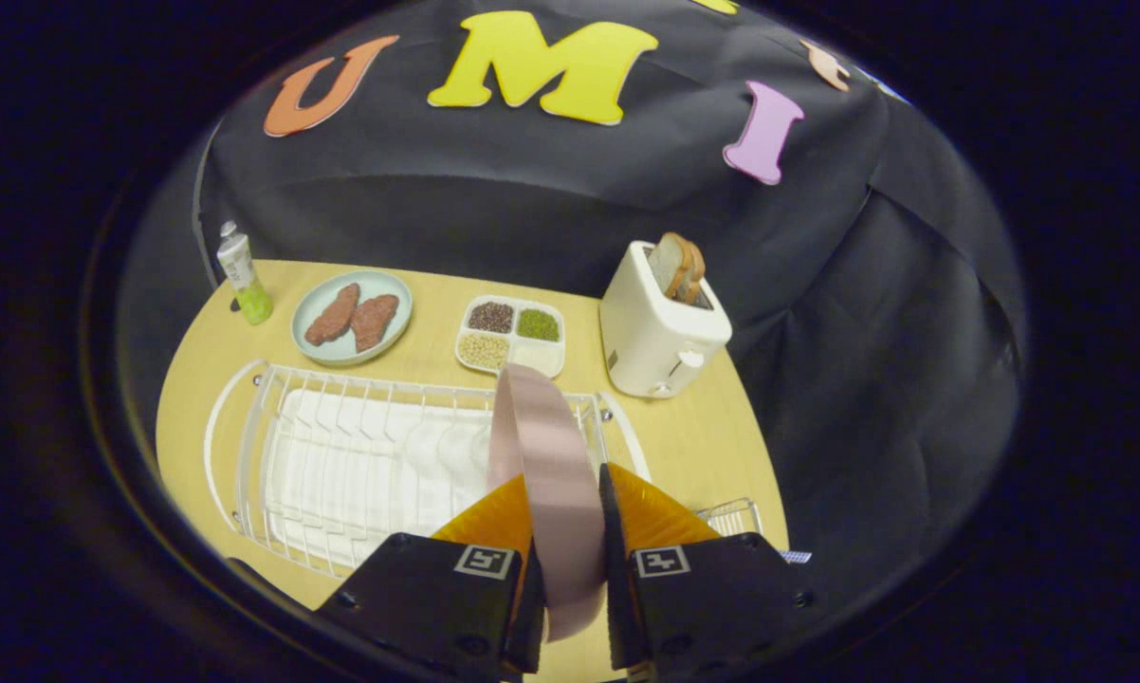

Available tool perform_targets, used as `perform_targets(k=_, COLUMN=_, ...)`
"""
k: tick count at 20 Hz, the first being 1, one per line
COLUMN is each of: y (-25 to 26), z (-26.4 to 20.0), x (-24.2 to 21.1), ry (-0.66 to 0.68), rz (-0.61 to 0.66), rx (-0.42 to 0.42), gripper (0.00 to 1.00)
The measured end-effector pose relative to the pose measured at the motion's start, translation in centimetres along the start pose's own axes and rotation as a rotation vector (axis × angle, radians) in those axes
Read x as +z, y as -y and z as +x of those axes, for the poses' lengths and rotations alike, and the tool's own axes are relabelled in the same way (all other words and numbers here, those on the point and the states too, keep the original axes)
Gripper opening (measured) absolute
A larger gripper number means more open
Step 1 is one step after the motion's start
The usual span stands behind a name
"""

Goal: Take the plate from the dish rack, then take the spoon from the basket and place it into the plate.

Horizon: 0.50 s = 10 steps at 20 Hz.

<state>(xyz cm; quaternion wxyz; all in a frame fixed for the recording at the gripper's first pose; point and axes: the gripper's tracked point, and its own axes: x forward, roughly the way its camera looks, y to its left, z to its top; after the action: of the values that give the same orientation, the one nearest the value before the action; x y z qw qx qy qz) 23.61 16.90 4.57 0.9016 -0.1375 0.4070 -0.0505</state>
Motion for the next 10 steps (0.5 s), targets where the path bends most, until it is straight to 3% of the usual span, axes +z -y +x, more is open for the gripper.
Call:
perform_targets(k=5, y=-2.5, z=-4.6, x=0.0, ry=0.073, rz=-0.037, rx=0.097, gripper=0.29)
perform_targets(k=10, y=-2.1, z=-7.8, x=-5.7, ry=0.105, rz=0.02, rx=0.274, gripper=0.29)
